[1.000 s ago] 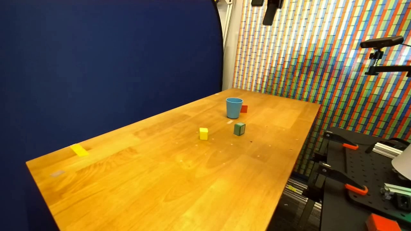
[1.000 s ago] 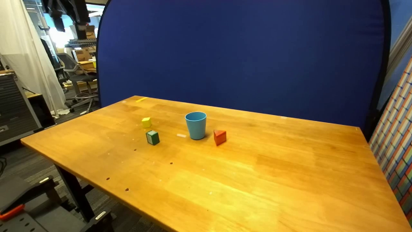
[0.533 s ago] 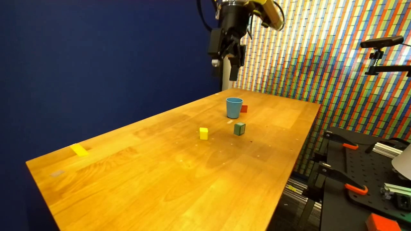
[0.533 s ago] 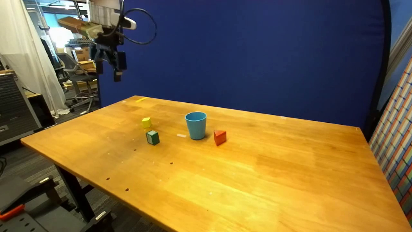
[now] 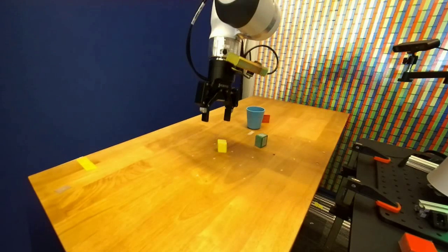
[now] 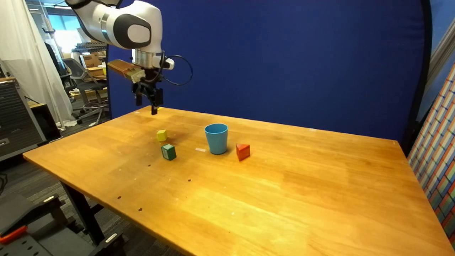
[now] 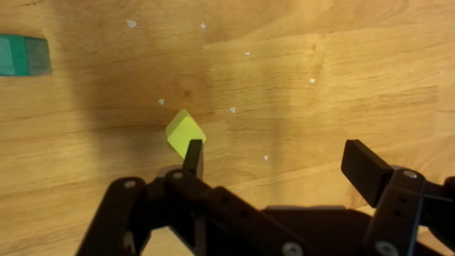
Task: Put the yellow block in the cup
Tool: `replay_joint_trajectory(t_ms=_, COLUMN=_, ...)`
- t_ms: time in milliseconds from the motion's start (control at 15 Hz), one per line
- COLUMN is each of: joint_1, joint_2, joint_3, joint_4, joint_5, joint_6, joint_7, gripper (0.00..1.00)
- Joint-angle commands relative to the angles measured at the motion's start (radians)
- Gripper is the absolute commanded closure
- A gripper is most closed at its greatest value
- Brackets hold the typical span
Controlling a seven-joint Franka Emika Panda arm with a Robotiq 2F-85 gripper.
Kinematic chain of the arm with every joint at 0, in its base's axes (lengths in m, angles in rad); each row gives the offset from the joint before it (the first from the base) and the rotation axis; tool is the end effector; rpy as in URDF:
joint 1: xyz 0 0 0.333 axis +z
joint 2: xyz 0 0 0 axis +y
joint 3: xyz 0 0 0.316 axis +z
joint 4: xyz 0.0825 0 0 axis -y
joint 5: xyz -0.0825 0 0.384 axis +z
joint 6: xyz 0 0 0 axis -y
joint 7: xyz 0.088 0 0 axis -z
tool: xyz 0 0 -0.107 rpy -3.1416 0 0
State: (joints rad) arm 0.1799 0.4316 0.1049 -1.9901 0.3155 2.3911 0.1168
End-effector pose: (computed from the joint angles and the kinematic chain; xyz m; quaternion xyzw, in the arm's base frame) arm 0.5829 0.1715 0.2433 -0.9910 0.0378 0.0411 0.1214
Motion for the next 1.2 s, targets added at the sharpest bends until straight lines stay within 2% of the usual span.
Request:
replay_joint_trajectory(t_ms=0, joint_1=-0.002, joint_2=0.099, joint_3=-0.012, joint_4=0.085, joint_5=-0.023, joint_6=0.035, joint_7=0.096, gripper=0.0)
replay_joint_trajectory(t_ms=600, joint_1=-0.001, joint_2=0.21, joint_3=-0.043, joint_4=0.088, joint_5=-0.008, joint_6=0.071, joint_7=0.249, gripper=0.02)
replay_joint_trajectory(t_ms=667, joint_1=0.008, joint_2=0.22, joint_3=-0.051, joint_4=0.094, joint_5=-0.019, joint_6=0.071, joint_7=0.268, gripper=0.26)
replay_joint_trajectory(t_ms=800, joint_1=0.013, joint_2=0.234, joint_3=-0.055, joint_4=0.1, joint_5=-0.021, joint_6=0.08, joint_7=0.291, gripper=0.27)
replay_joint_trajectory(t_ms=1133, joint_1=0.025, joint_2=0.231, joint_3=-0.08, joint_4=0.092, joint_5=-0.039, joint_6=0.08, joint_7=0.355, gripper=0.67)
